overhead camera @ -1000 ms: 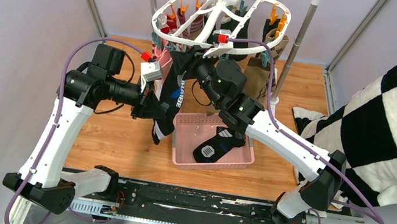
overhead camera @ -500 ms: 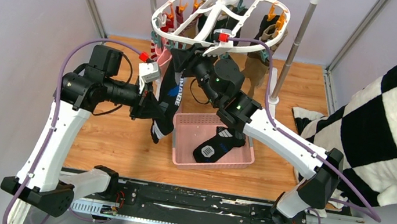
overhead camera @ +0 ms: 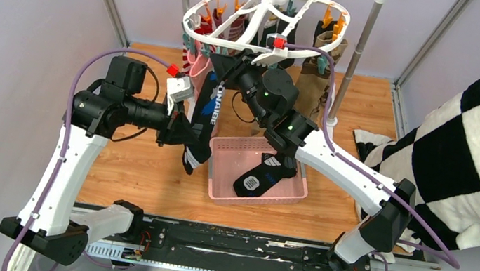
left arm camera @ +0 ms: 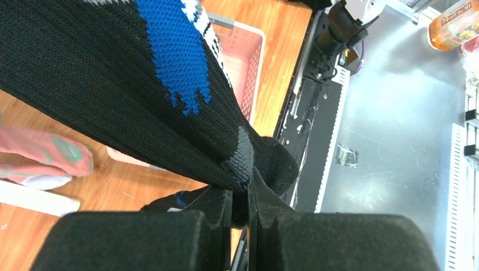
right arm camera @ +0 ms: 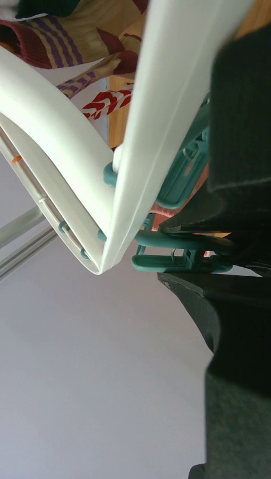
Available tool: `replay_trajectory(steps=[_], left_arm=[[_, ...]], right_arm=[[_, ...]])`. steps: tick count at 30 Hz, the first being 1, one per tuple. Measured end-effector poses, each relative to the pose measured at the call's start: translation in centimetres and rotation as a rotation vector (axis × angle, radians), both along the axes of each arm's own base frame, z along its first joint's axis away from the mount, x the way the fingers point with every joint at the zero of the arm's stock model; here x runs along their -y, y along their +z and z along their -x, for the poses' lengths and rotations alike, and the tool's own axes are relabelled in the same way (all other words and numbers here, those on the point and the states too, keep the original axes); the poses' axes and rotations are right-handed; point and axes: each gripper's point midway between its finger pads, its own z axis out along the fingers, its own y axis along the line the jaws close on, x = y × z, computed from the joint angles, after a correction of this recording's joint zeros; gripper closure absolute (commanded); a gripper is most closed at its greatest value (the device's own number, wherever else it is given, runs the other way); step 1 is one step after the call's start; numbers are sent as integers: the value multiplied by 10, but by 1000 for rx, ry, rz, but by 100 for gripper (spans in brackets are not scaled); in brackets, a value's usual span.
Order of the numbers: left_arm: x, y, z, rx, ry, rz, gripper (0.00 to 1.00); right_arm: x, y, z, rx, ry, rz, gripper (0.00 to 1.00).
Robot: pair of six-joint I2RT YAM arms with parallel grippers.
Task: Remove the socks clipped to the hanger
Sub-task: Remove the sock from the hanger.
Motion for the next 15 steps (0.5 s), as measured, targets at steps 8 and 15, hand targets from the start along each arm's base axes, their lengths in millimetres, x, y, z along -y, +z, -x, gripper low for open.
replay_trajectory(steps=[8,15], left_arm=[[-3,-6,2,10,13,-13,99],[-9,-22,11,31,28,-34,99]], right_arm=[[-1,0,0,-5,14,-5,93],[-2,-15,0,-16,50,25,69]])
